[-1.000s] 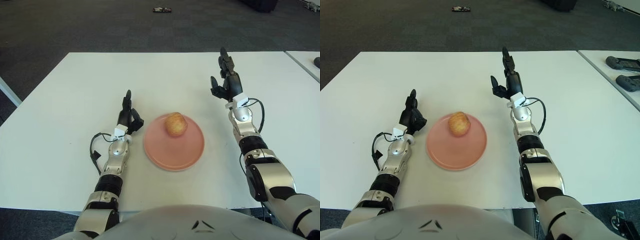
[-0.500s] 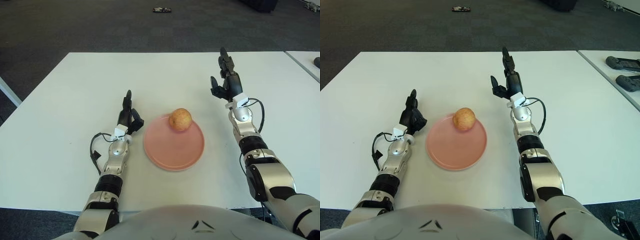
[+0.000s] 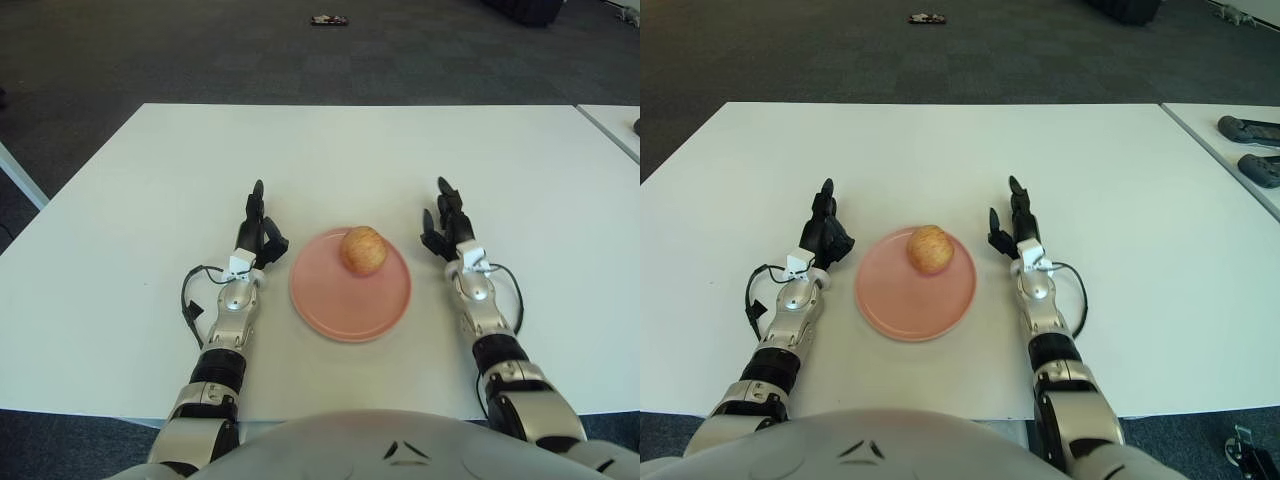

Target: Put the apple into the plate.

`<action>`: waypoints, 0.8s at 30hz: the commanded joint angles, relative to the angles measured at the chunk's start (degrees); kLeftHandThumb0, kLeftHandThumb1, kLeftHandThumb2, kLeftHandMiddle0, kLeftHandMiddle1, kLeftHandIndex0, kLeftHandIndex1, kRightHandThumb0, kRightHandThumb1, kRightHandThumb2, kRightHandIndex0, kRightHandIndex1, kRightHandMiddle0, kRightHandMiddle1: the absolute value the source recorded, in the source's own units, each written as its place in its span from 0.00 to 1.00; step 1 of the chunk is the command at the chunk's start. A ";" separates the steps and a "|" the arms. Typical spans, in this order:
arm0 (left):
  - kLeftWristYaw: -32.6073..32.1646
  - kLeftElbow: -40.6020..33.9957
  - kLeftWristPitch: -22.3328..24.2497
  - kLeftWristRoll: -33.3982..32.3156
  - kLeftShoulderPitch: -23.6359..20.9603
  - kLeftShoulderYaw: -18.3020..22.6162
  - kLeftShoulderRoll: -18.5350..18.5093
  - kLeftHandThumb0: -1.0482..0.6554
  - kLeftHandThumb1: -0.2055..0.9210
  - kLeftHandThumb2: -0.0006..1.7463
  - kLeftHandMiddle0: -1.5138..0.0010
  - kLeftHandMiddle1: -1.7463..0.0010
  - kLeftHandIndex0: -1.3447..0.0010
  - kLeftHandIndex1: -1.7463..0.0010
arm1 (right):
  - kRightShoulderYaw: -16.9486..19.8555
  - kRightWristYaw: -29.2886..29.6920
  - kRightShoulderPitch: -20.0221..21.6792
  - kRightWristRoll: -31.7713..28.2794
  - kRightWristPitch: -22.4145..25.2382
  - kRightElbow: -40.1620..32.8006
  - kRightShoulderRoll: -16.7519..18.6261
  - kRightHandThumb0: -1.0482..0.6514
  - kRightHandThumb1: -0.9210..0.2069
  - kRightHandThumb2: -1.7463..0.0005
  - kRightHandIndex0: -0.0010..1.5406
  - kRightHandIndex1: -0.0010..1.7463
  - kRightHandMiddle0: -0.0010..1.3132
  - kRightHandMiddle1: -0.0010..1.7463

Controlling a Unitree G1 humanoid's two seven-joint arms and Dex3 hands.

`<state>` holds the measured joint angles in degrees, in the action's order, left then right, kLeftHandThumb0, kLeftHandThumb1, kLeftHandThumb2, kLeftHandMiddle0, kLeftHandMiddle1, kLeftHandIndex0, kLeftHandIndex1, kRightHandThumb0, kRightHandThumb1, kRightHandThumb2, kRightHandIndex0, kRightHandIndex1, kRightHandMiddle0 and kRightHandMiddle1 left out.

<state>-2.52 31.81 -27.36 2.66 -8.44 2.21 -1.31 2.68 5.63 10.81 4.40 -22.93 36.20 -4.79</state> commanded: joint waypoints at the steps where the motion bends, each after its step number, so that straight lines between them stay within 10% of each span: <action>1: 0.48 0.98 0.78 -0.22 0.68 0.07 -0.32 0.03 1.00 0.69 0.99 1.00 1.00 0.91 | 0.06 0.46 -5.33 -0.02 11.77 -0.54 0.61 0.18 0.00 0.52 0.11 0.05 0.00 0.22; 24: 1.07 1.06 1.22 -0.53 0.70 0.20 -0.19 0.03 1.00 0.70 0.98 1.00 1.00 0.88 | -1.27 0.11 -8.74 0.76 19.15 -11.32 0.13 0.16 0.00 0.53 0.14 0.04 0.00 0.24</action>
<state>-1.90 32.13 -27.04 2.55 -8.08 2.28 -1.21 1.21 7.47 4.72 6.03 -6.44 21.46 -4.32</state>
